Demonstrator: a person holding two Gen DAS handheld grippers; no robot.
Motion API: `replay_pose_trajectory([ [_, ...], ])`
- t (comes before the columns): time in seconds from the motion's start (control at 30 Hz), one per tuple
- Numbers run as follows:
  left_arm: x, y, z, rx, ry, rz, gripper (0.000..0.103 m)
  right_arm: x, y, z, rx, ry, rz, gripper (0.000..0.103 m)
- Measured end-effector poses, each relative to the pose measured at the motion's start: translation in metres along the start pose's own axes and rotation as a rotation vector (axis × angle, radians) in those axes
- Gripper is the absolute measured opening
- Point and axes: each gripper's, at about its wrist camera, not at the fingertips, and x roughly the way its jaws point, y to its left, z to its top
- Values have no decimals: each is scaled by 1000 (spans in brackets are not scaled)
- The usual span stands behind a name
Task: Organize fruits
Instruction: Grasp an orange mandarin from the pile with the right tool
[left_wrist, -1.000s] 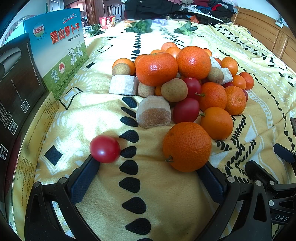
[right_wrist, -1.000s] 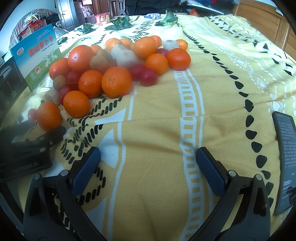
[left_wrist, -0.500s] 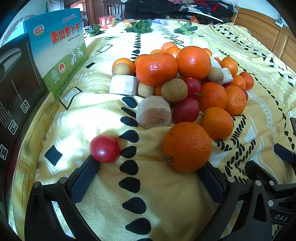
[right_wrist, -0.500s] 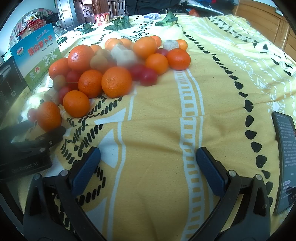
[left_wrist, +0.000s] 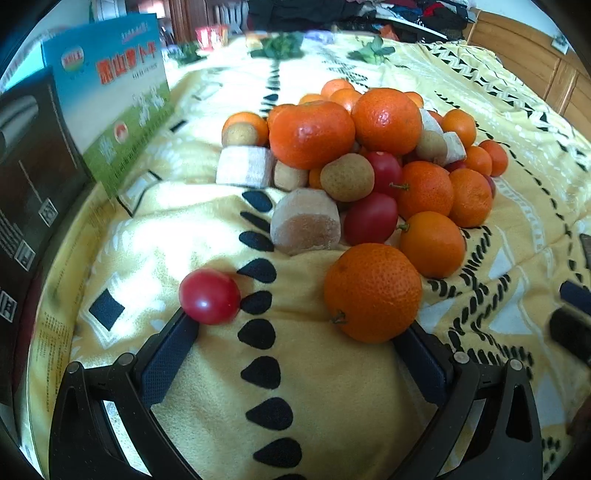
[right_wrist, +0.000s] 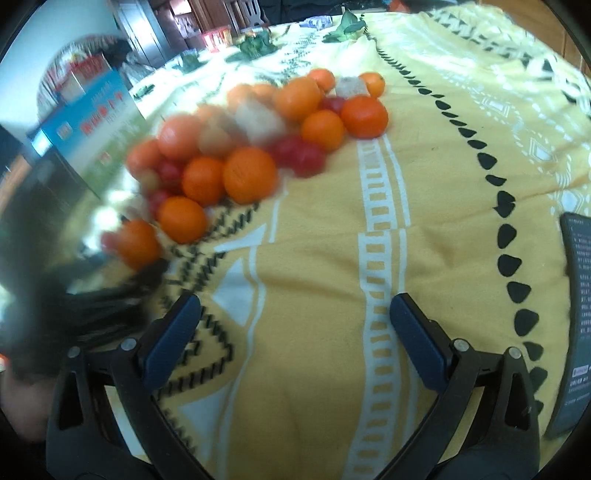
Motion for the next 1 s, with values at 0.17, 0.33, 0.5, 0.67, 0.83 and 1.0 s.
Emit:
replay_pose_trajectory([
  [0.17,-31,35,-7,-42,21,-205,101,-28,14,11,-82,-78,106,102],
  [0.33,-75,41,-20,-33,-81,-204,88,9,47,23,-202,28,196,54],
  [0.5,-85,45,-20,-24,-111,-213,87,40,71,30,-261,66,188,52],
  [0.67,-79,38,-13,-16,-111,-245,83,55,73,38,-256,53,136,49],
  [0.83,-56,28,-3,-38,-95,-278,83,62,75,37,-264,89,154,38],
  [1.0,-38,16,8,-8,-87,-302,77,24,61,32,-223,9,182,38],
])
